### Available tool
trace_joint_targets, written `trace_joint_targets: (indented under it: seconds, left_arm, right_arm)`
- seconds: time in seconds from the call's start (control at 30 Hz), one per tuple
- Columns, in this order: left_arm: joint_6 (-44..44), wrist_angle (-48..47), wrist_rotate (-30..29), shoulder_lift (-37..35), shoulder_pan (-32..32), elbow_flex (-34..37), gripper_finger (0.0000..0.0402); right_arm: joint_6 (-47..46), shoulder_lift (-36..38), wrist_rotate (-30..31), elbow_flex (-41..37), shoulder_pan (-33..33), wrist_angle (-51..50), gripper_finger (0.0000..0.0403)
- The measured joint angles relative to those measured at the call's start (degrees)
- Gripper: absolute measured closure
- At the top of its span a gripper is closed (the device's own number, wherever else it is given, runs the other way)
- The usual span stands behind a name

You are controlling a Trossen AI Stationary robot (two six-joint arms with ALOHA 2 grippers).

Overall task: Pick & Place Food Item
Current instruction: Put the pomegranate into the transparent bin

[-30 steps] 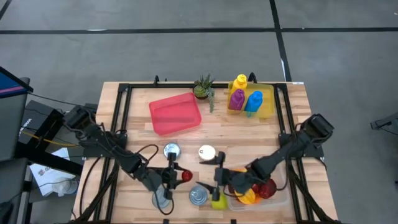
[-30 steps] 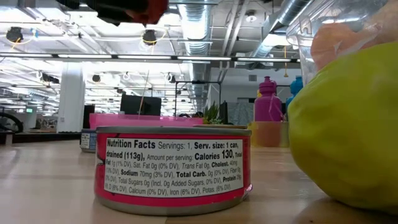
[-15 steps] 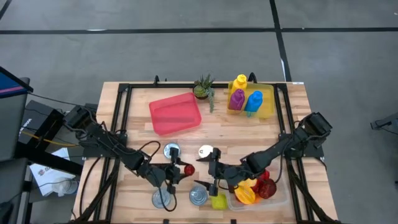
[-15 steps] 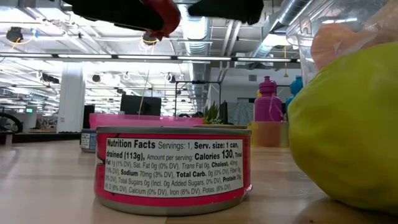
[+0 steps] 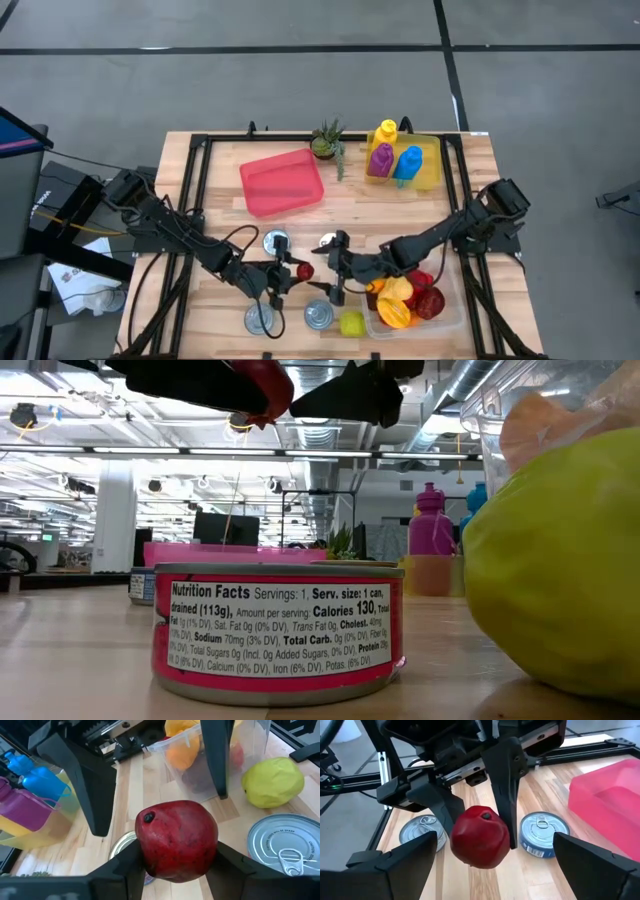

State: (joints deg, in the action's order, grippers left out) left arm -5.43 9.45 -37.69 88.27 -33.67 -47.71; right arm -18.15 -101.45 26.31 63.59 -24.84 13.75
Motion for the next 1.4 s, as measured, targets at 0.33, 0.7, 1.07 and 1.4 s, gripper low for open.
trace_joint_targets:
  seconds: [0.33, 0.7, 1.07, 1.4]
  left_arm:
    - [-0.47, 0.82, -0.02, 0.02, 0.72, -0.01, 0.0242]
    - [-0.79, 1.09, -0.09, 0.07, 0.72, -0.01, 0.0242]
    - [-1.71, 2.21, -0.46, 0.07, 1.09, 0.01, 0.0240]
    - [-1.68, 2.20, -0.33, 0.07, 1.20, 0.10, 0.0243]
  right_arm:
    - [-3.09, 0.00, -4.00, 0.00, 1.78, 0.01, 0.0019]
    - [-6.06, -0.26, -4.77, 0.00, 2.53, -0.32, 0.0059]
    - [-7.59, -0.24, -6.37, 0.07, 2.41, -0.53, 0.0194]
    - [-6.97, -0.22, -6.76, 0.04, 1.90, -0.60, 0.0303]
